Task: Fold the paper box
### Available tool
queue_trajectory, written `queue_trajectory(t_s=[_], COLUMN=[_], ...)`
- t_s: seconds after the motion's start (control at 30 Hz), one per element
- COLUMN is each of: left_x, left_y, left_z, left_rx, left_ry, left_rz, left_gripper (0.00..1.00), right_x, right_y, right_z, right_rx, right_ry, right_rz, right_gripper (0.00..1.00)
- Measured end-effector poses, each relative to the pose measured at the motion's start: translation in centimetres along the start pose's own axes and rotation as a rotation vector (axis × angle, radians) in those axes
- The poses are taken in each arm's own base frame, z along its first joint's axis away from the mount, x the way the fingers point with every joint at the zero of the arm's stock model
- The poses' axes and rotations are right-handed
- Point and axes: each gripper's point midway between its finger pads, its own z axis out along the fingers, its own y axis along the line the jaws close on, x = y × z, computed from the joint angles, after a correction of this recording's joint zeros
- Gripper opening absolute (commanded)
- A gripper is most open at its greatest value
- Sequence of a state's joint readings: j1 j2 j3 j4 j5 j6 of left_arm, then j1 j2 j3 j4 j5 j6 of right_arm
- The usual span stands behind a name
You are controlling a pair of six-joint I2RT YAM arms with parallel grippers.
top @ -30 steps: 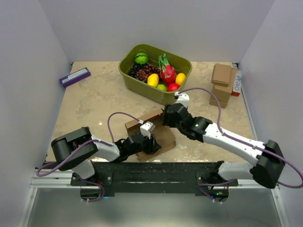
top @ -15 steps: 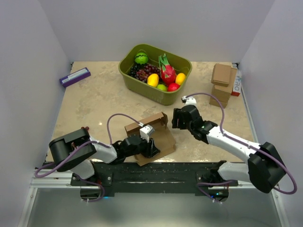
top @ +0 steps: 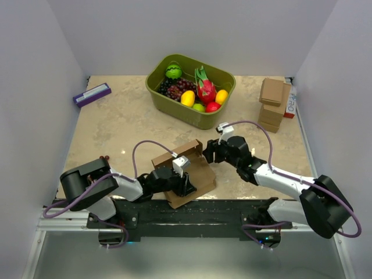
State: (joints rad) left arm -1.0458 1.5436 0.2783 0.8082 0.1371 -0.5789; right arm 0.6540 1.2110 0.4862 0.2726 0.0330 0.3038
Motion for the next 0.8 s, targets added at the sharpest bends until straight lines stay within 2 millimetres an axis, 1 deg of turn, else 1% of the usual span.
queue_trajectory(t_s=[0.3, 0.47, 0.7, 0.8], left_x=[0.6, 1.0, 1.2, 1.2], left_y=[-0.4, -0.5, -0.6, -0.7], left_z=[-0.3, -0.7, -0.9, -0.9], left_rx=[0.064, 0.094, 0.113, 0.12], left_ry=[0.031, 0.041, 0.048, 0.049], left_rz=[0.014, 0.01, 0.015, 0.021], left_gripper=[0.38, 0.36, 0.36, 0.35], right_x=[-0.8, 0.0, 2.1, 2.1], right_y=[2.5, 3.5, 3.9, 4.2], right_z=[0.1, 0.5, 1.6, 2.1], right_rx=[-0.158, -0.22, -0.263, -0.273], right_ry=[-0.046, -0.023, 0.042, 0.047], right_rz=[-0.076, -0.105, -0.129, -0.138], right_gripper=[0.62, 0.62, 0.62, 0.61])
